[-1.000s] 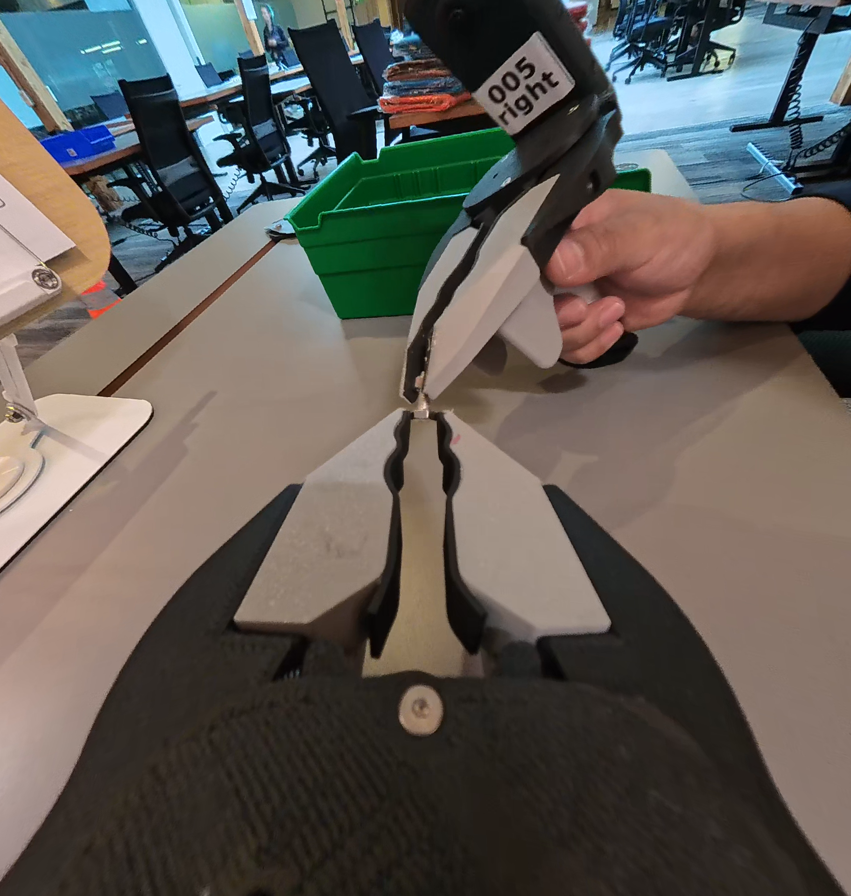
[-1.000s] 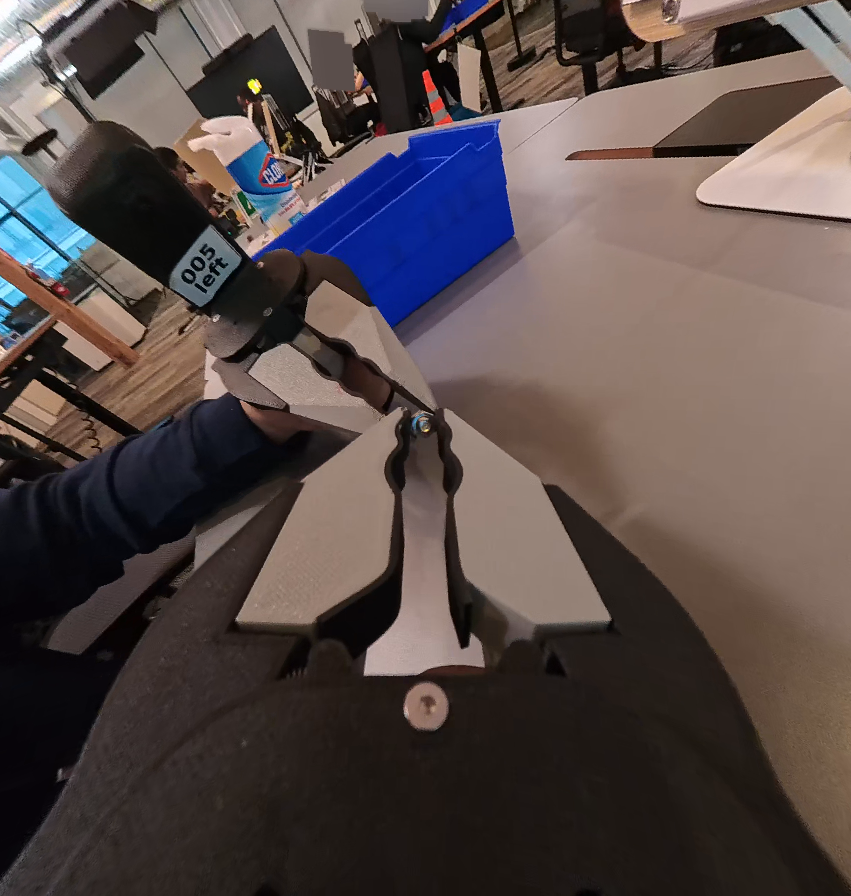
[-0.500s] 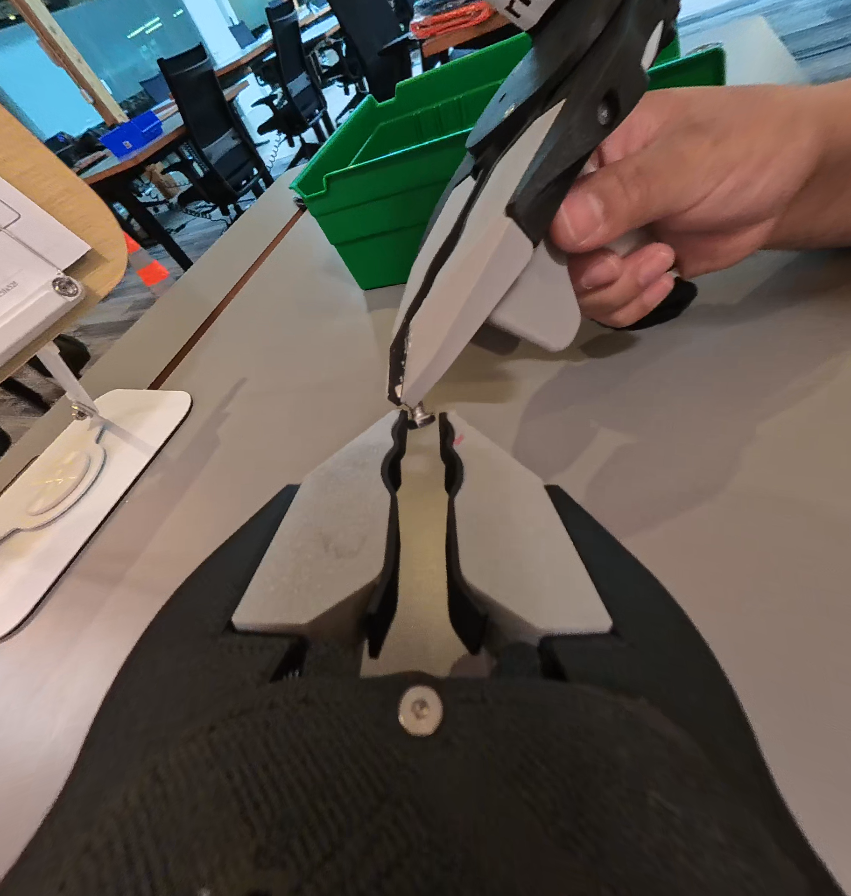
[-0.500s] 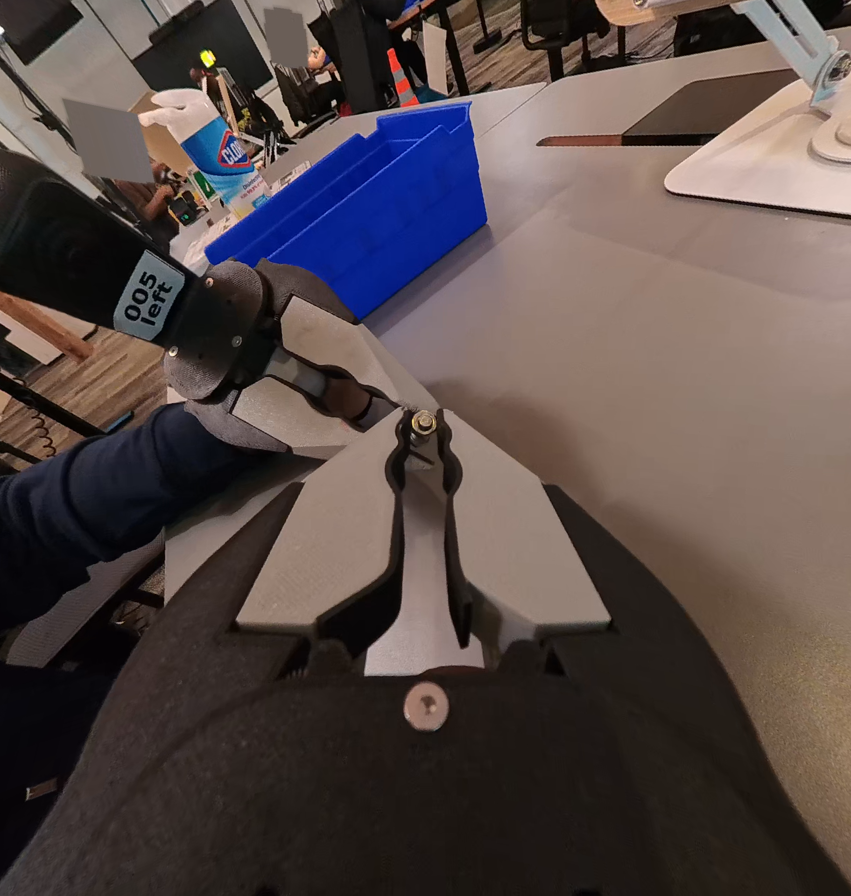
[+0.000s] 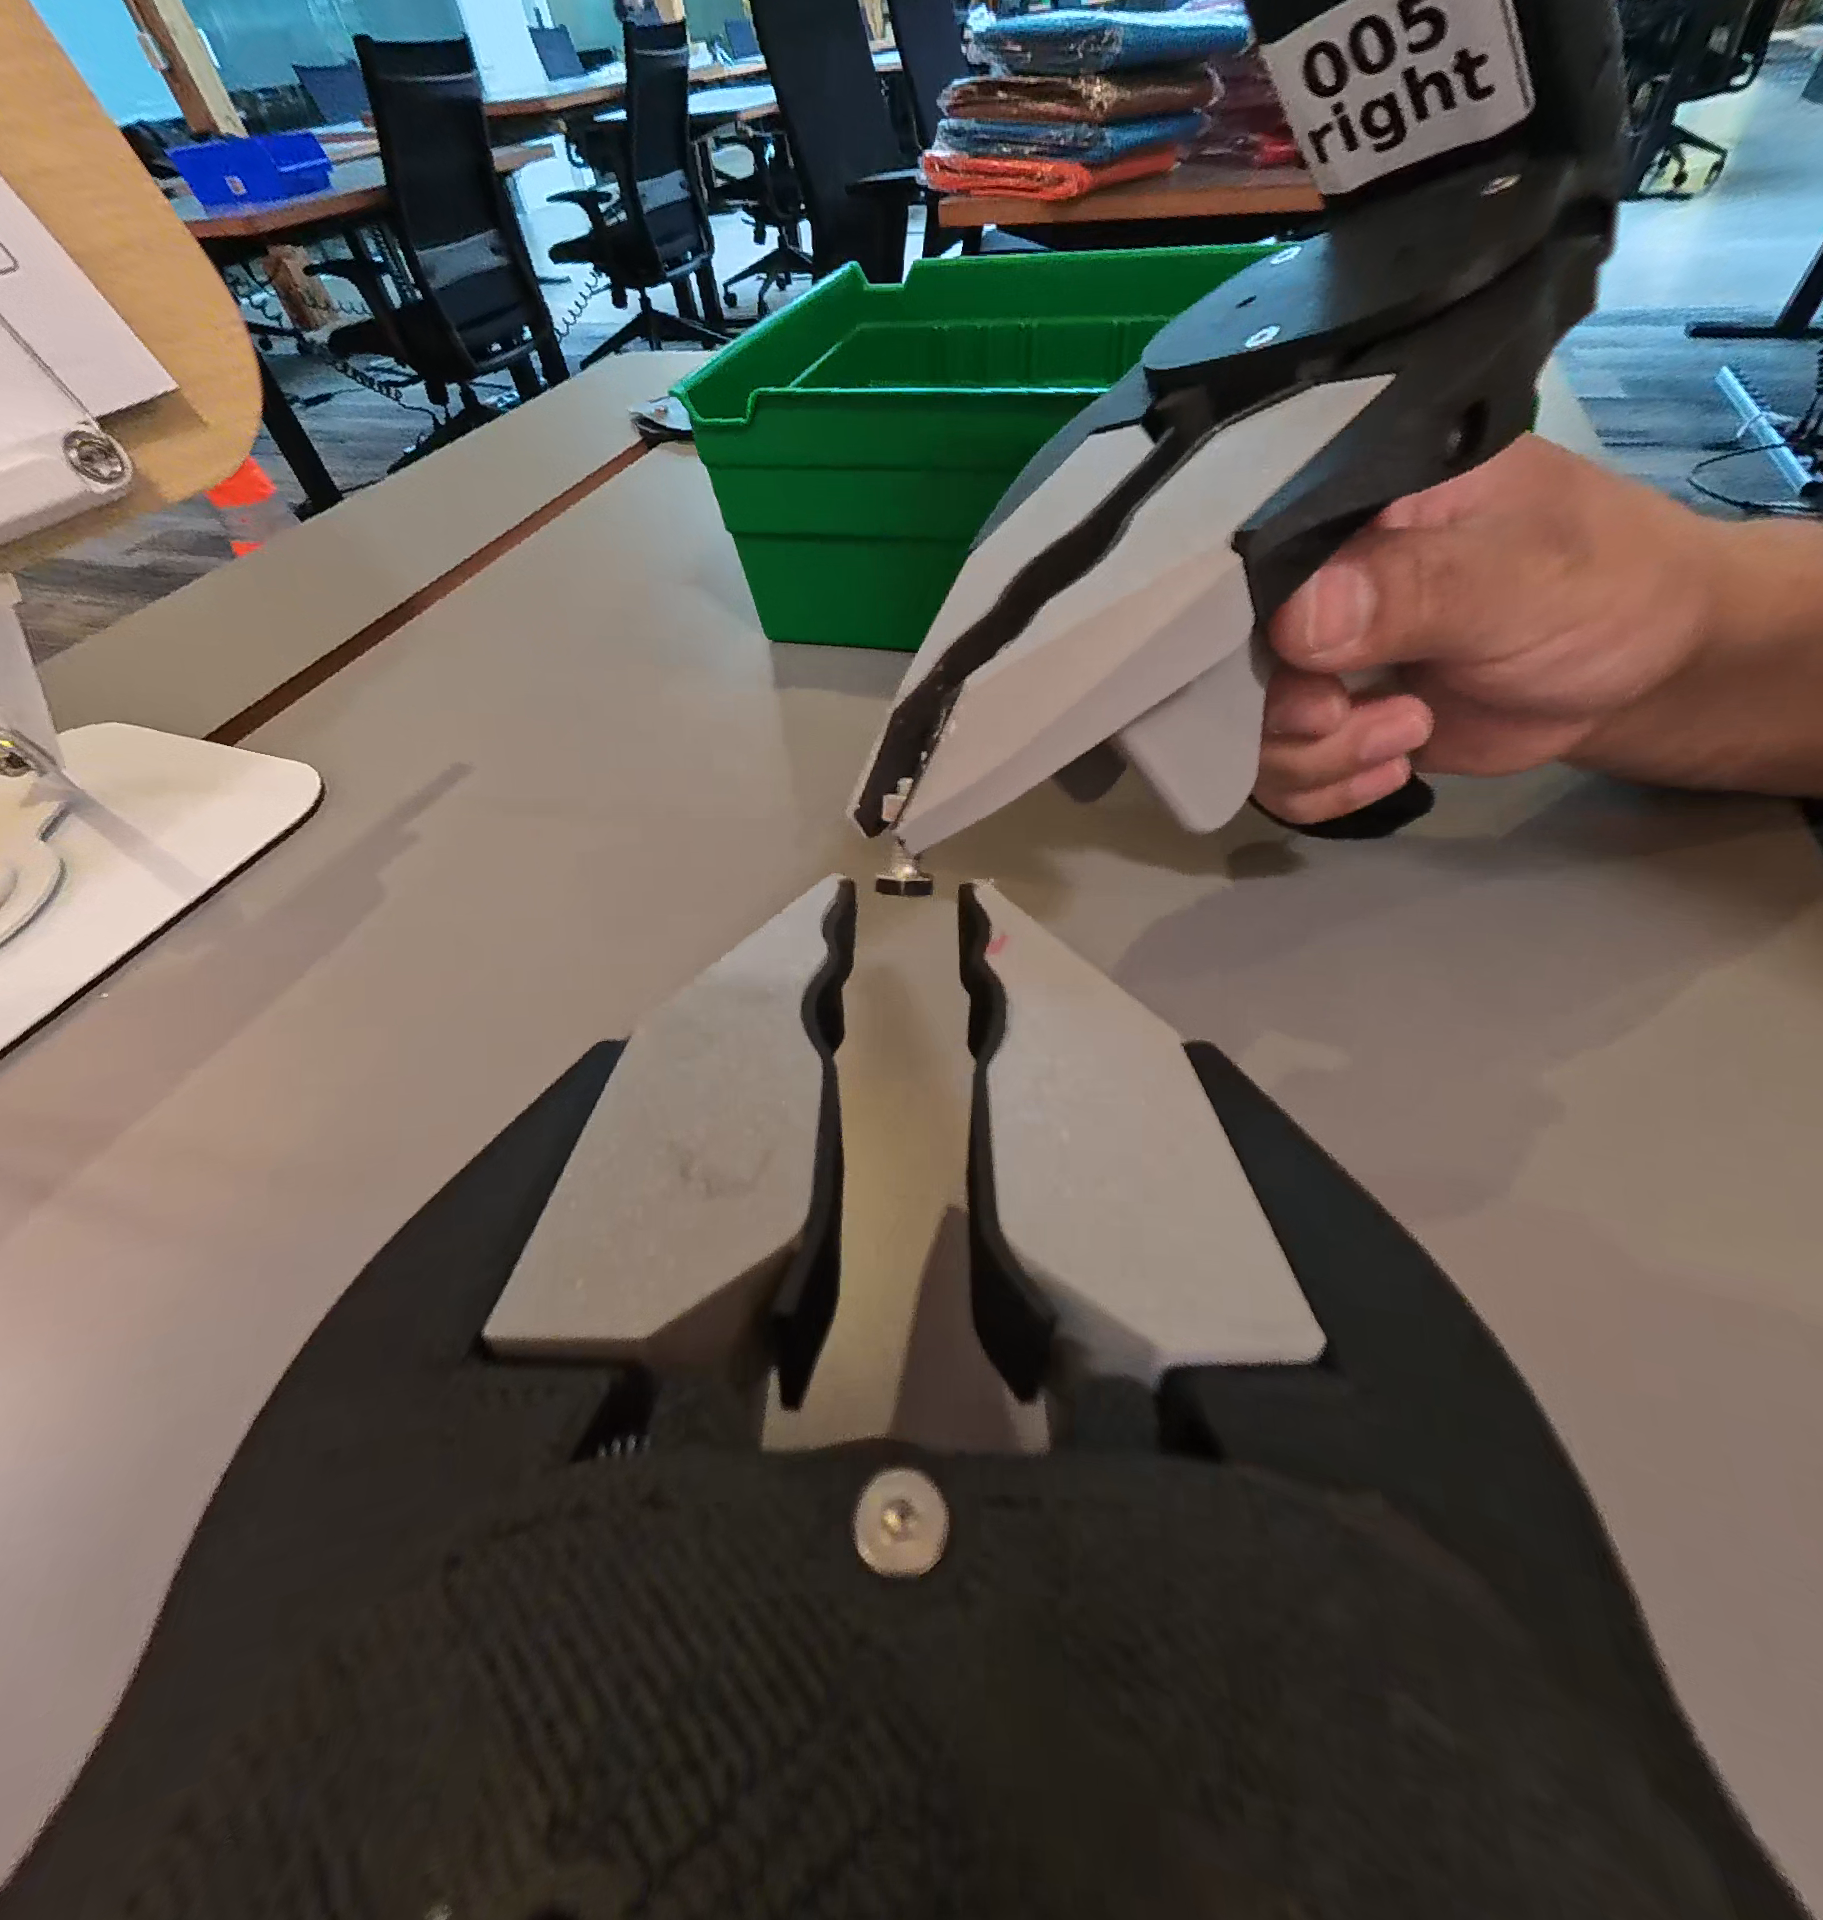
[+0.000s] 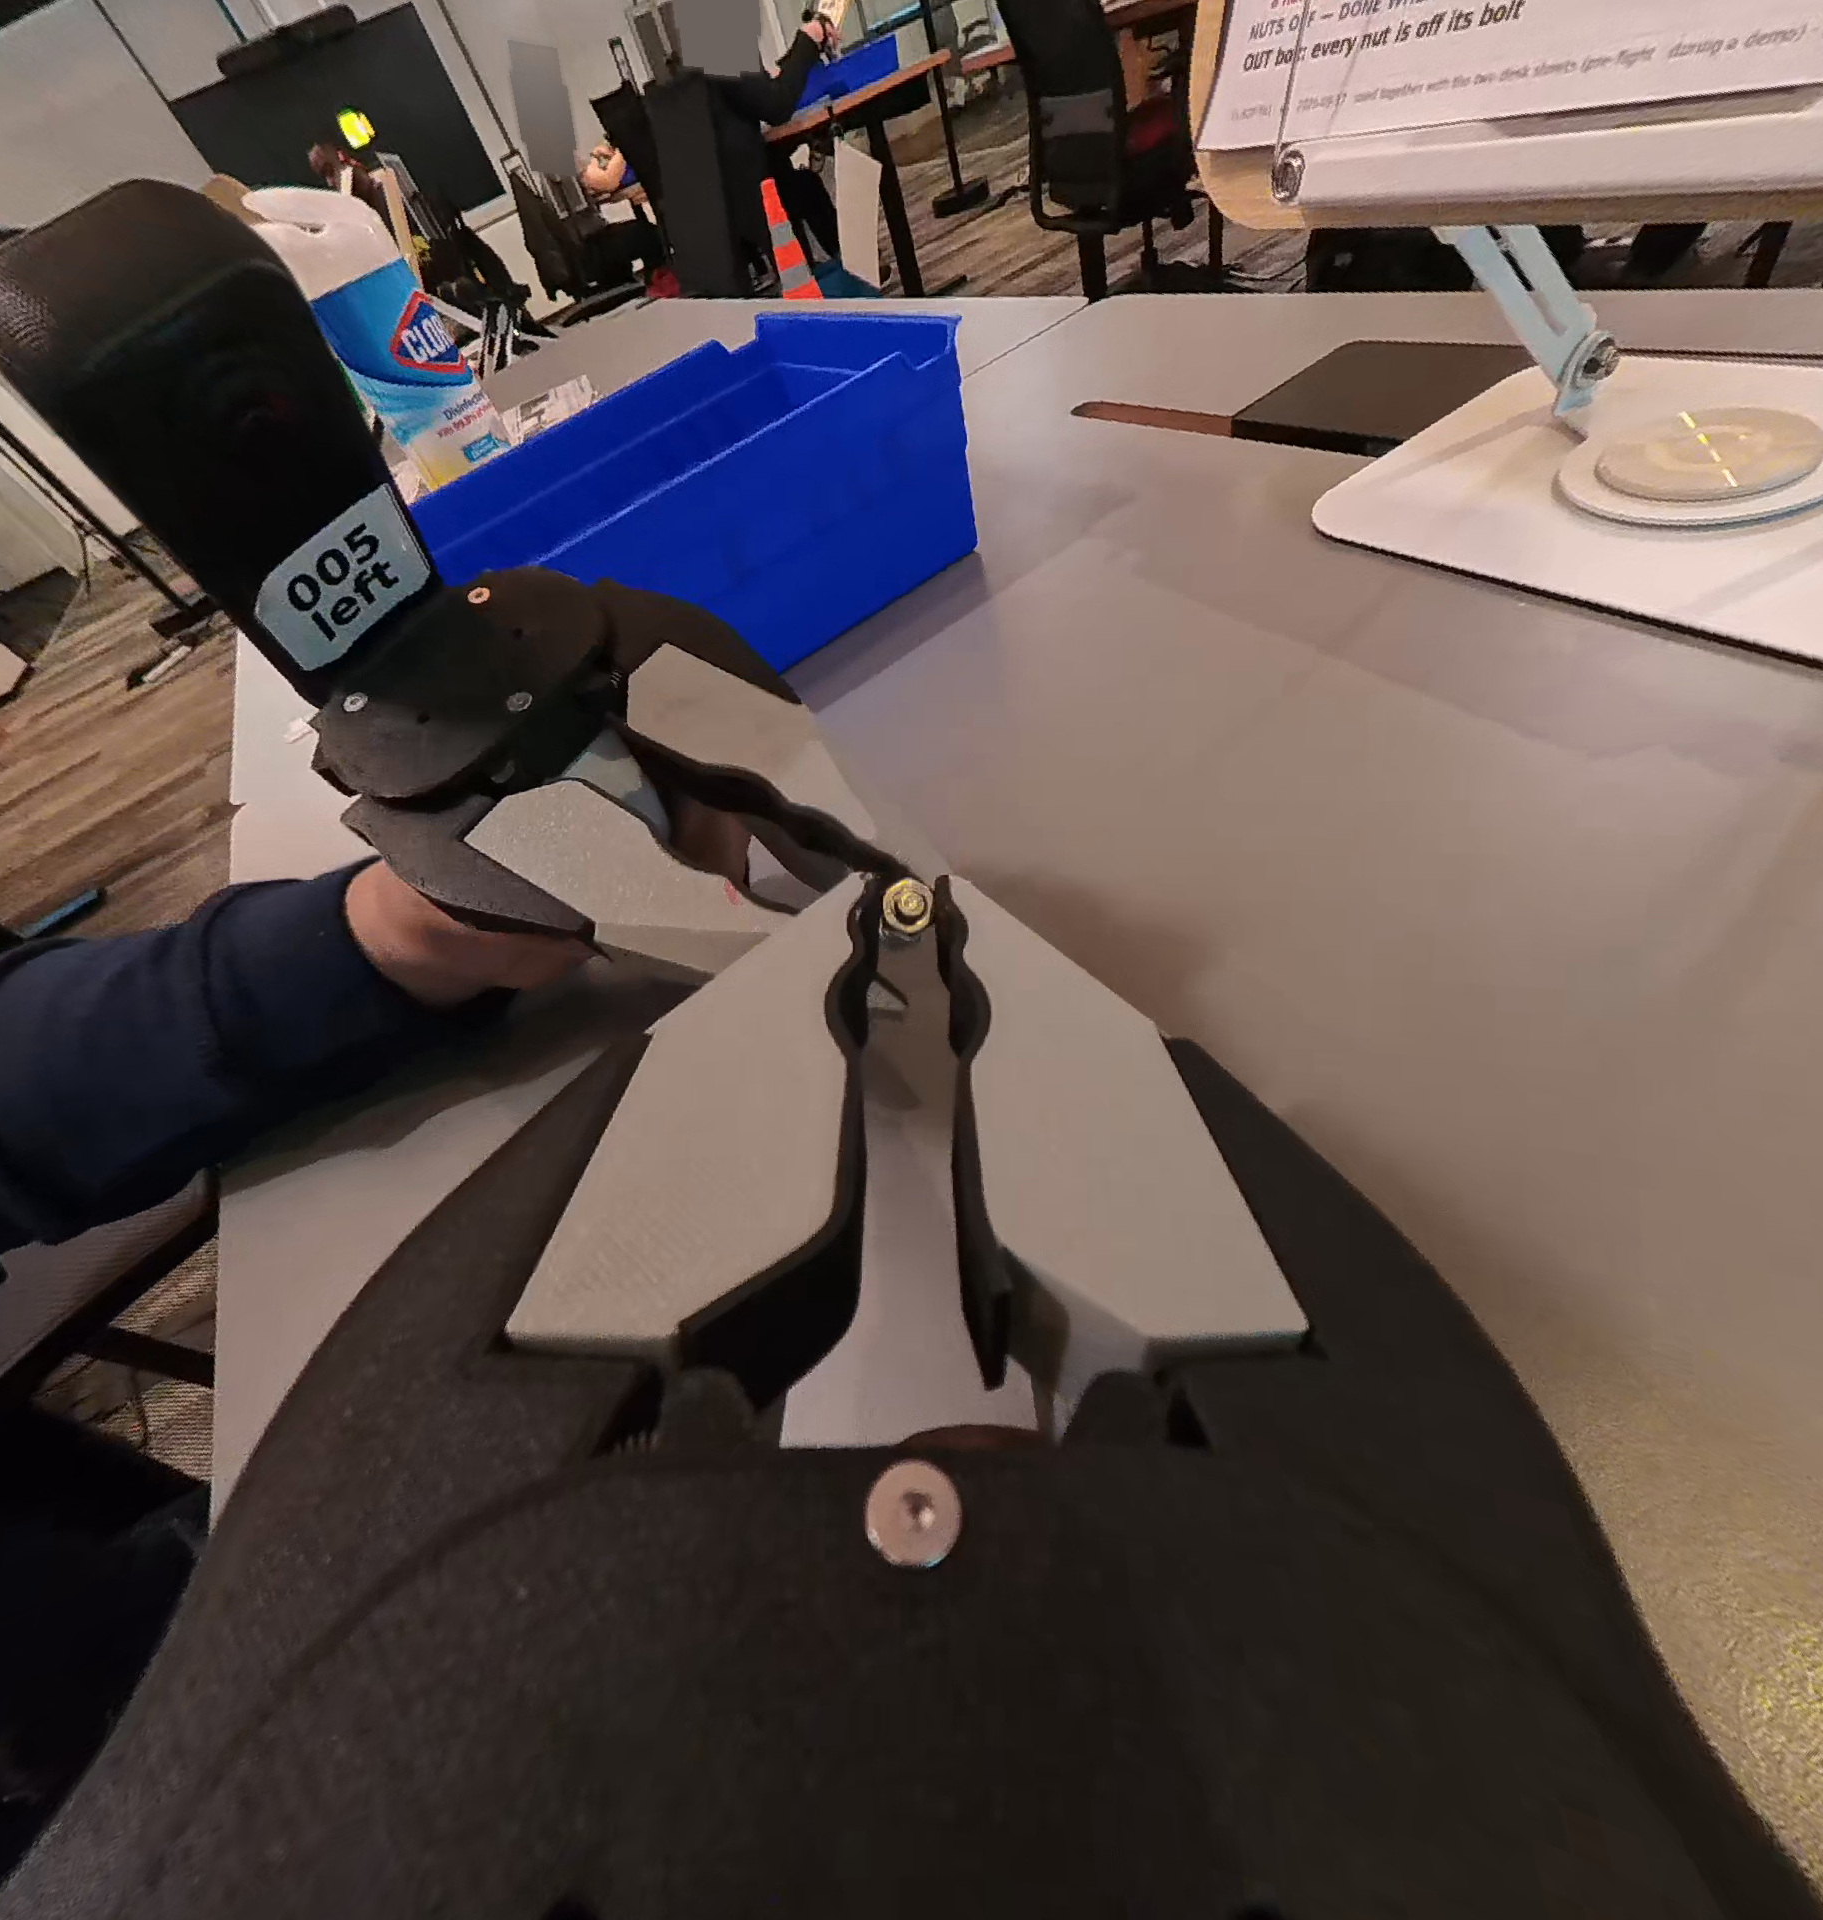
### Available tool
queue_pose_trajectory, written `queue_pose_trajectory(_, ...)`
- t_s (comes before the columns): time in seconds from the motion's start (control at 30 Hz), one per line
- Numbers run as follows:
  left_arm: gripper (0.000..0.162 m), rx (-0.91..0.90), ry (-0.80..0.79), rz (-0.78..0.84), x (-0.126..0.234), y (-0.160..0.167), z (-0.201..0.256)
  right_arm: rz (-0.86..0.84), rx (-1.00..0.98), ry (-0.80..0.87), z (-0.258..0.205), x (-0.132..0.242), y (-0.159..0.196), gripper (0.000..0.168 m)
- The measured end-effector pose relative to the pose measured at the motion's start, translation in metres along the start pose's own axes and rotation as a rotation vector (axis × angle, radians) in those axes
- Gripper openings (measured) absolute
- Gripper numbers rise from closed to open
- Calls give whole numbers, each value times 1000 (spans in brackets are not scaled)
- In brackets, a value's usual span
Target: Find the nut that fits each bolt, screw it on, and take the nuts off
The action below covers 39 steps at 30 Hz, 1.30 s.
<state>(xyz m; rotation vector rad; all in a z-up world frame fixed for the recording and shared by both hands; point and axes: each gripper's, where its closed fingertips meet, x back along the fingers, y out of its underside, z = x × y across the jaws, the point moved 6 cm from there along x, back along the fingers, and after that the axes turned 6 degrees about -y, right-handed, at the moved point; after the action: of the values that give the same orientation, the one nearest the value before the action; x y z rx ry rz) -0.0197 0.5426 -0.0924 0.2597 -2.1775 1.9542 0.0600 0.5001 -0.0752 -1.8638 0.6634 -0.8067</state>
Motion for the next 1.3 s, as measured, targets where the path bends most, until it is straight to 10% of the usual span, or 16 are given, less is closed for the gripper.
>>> queue_pose_trajectory(1.3, 9, -9, -46, -10, -5, 3, 1, -36, 68, 56, -3, -3, 3, 7)
